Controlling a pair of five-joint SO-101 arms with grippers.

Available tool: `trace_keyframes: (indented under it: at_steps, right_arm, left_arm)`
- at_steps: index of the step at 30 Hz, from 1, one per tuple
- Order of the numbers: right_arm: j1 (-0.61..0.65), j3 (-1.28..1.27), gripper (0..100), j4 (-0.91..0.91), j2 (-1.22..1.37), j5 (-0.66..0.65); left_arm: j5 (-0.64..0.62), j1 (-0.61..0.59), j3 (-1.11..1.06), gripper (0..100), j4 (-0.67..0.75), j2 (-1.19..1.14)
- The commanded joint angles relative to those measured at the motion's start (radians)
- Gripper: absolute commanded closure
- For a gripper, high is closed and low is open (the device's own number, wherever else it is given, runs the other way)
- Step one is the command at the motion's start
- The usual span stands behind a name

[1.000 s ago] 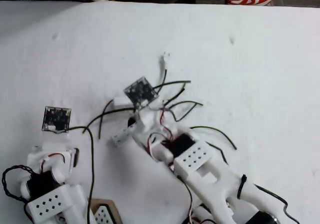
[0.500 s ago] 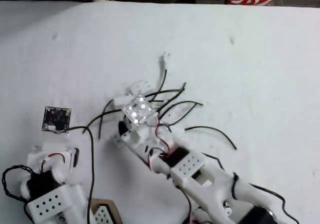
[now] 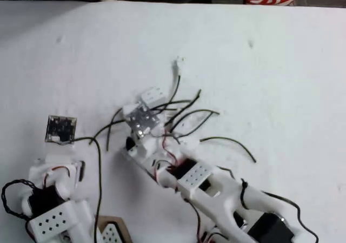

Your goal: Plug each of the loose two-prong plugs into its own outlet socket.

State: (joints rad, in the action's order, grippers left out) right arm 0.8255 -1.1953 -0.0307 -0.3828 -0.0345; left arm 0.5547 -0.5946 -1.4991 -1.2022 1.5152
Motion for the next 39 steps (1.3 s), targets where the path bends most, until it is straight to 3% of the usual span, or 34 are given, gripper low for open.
trace_keyframes:
  at_steps: [1, 12, 25, 31, 39]
  right_arm:
    - [0.007, 0.035, 98.2, 0.056, 0.031, 0.009]
    - [-0.013, 0.028, 98.2, 0.067, 0.058, 0.002]
    - [-0.016, 0.035, 98.2, -0.087, 0.058, 0.0]
    - [0.047, 0.035, 98.2, -0.176, 0.058, -0.002]
    - [0.05, 0.104, 98.2, -0.367, 0.061, -0.158]
  left_arm:
    - [-0.005, 0.007, 0.005, 75, 0.02, 0.008]
    - [-0.005, 0.007, 0.005, 75, 0.02, 0.008]
    - [-0.003, 0.007, 0.005, 75, 0.02, 0.008]
    - [-0.003, 0.007, 0.003, 75, 0.02, 0.008]
    - [-0.003, 0.007, 0.003, 75, 0.02, 0.008]
